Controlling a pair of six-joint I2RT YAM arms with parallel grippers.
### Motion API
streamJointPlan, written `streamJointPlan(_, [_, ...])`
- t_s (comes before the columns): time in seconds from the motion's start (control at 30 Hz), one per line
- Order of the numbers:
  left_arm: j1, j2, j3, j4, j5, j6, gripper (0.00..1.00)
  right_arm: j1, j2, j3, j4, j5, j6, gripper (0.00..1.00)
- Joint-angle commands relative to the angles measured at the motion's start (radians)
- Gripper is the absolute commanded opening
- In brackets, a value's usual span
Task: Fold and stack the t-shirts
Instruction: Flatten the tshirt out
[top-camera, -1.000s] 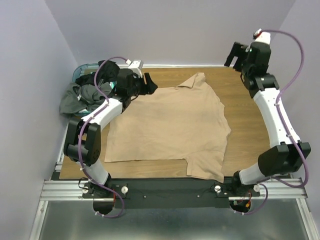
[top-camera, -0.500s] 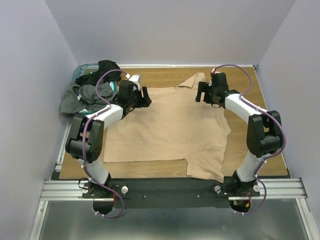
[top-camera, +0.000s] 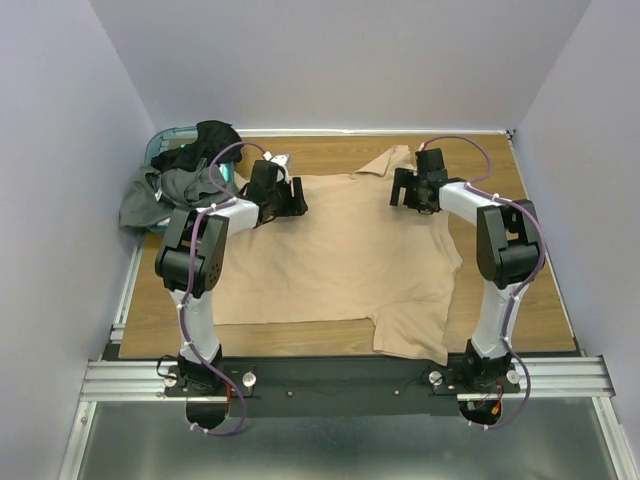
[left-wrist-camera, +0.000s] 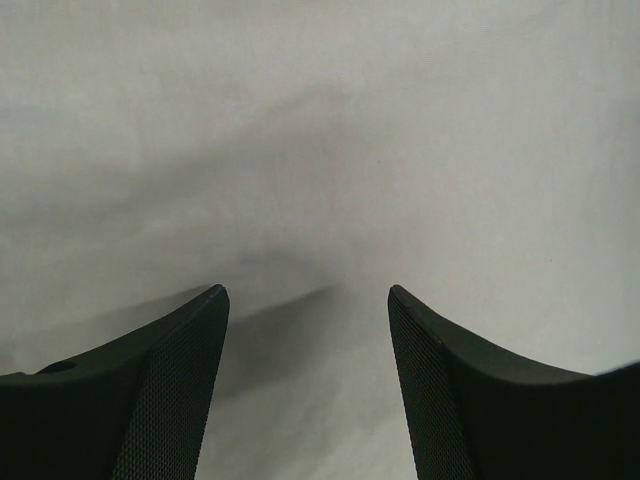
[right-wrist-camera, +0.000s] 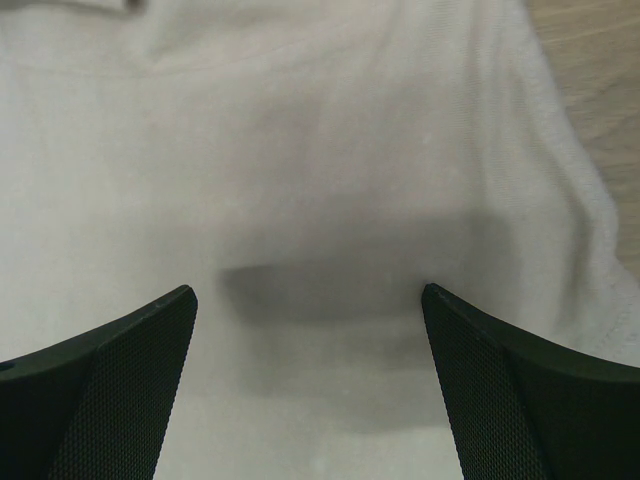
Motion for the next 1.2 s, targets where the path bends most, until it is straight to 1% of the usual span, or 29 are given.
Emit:
streamJointPlan(0.0, [0.001,0.047,0.055,-0.012,0.045,0.004,0.73,-0.056,0.045,0.025,0.008,0.014,0.037,1.00])
streamJointPlan(0.3, [-0.009,0.161,0.181,-0.046,0.093,-0.022,0.73,-0.159,0.092,0.056,-0.038,0.020,0.057,1.00])
streamJointPlan(0.43, [-0.036,0.231,0.271,-0.078,0.114,-0.025,0.73,-0.213,0.110,0.068,-0.052,0.019,0.057,1.00])
streamJointPlan(0.53, [-0.065,0.285,0.375,-0.093,0.134,-0.028,0.72,-0.259,0.112,0.068,-0.061,0.010,0.058,1.00])
streamJointPlan(0.77, [-0.108,0.369,0.514,-0.147,0.152,-0.037,0.72,-0.339,0.103,0.070,-0.069,-0.009,0.032,1.00])
streamJointPlan(0.9, [-0.107,0.348,0.567,-0.165,0.128,-0.025,0.73,-0.342,0.083,0.114,-0.086,-0.029,-0.023,1.00])
streamJointPlan(1.03, [-0.107,0.261,0.592,-0.187,0.093,-0.008,0.72,-0.342,0.025,0.137,-0.090,-0.099,-0.054,1.00])
streamJointPlan(1.1, [-0.107,0.219,0.558,-0.187,0.059,-0.005,0.73,-0.342,-0.027,0.119,-0.090,-0.116,-0.058,1.00])
streamJointPlan(1.13, [-0.107,0.175,0.540,-0.185,0.050,0.004,0.73,-0.342,-0.047,0.107,-0.090,-0.130,-0.058,1.00])
streamJointPlan(1.17, [-0.107,0.153,0.493,-0.185,0.039,0.010,0.73,-0.342,-0.064,0.094,-0.090,-0.136,-0.057,0.99])
